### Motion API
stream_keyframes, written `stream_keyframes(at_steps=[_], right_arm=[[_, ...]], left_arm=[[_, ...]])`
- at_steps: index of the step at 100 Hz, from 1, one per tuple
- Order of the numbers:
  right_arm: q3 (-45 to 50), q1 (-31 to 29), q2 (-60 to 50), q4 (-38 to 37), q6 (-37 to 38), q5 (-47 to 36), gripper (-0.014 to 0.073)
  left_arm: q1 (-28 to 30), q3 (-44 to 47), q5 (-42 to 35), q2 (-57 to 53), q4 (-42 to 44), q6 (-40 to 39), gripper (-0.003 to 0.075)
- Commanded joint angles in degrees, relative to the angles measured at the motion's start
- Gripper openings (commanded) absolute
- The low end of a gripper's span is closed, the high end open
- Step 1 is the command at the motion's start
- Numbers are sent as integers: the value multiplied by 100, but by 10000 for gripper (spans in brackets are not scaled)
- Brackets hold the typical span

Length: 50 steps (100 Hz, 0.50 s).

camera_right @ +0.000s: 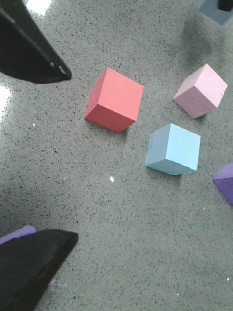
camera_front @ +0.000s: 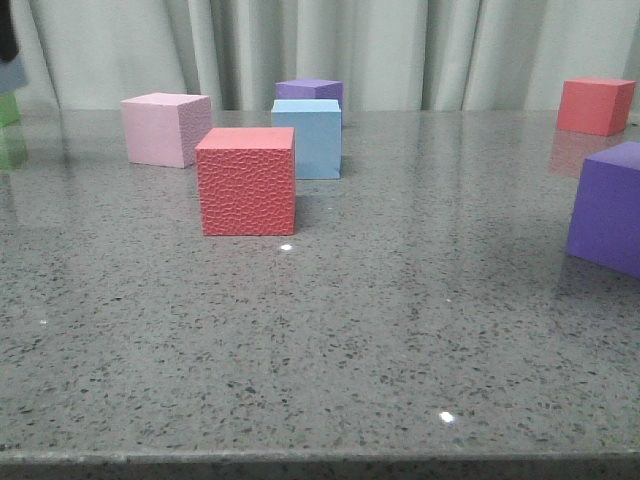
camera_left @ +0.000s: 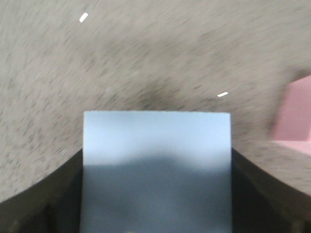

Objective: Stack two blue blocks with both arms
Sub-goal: 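Lift the second light blue cube with the left gripper and carry it over the first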

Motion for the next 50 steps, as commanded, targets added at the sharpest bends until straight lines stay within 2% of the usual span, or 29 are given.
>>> stream_keyframes(at_steps=[1,21,50], right_arm=[[-120,-5,-120,-131,-78,-407,610],[-120,-5,-120,-154,-79,-325,610],[-120,-5,-120,-322,-79,-99,610]], left_arm=[[-294,-575,21,-296,-79,-36,337],[-1069,-1177,74,-285,0,-742,337],[-2009,-1242,-60,-232,-167,-1903,337]])
